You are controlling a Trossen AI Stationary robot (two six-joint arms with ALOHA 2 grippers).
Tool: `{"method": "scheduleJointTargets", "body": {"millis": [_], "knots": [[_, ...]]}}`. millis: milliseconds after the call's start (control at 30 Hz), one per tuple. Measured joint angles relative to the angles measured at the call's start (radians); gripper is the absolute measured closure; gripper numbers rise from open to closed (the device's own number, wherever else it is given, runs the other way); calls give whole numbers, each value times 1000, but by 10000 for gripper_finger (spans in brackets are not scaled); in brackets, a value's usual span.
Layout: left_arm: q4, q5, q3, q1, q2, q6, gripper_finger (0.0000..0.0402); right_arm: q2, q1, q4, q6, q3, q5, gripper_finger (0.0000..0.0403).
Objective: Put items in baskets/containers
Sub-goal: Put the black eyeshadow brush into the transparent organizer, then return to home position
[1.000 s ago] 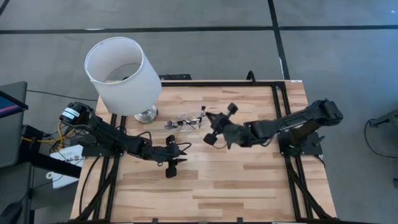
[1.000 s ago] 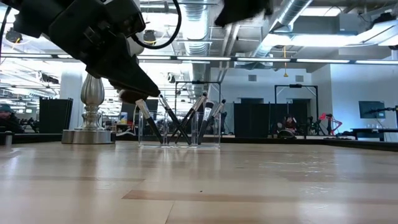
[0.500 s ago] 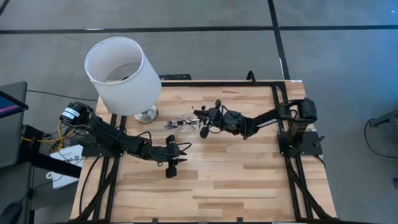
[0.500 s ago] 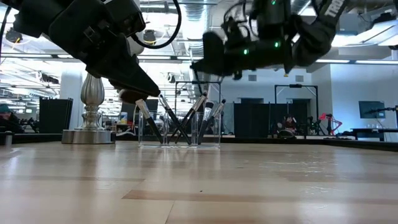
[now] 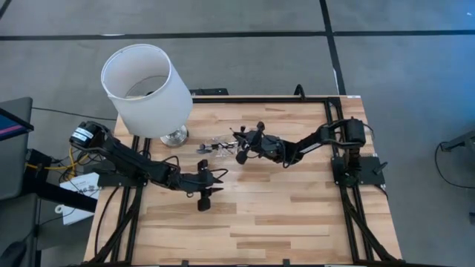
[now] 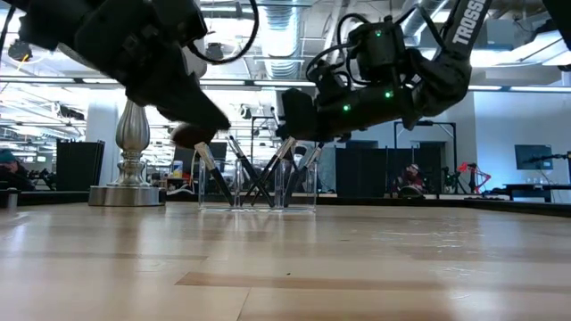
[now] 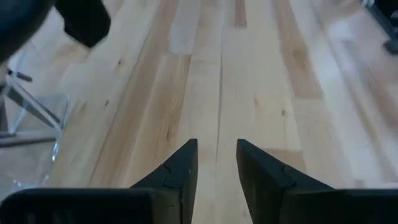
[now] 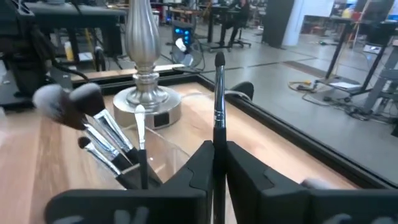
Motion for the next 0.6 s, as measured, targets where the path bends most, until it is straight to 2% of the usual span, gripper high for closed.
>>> {"method": "scheduleJointTargets", "body": {"millis": [267, 433, 600], "knots": [[-90, -6, 0, -24, -187, -4, 294, -10, 12, -2, -1, 0, 3, 308], [-227, -92, 0, -57, -331, -4, 294, -59, 39, -20, -19, 0, 1, 273], [-356, -157, 0, -82, -490, 5, 294, -144, 60, -165, -45, 0, 1, 247]]}}
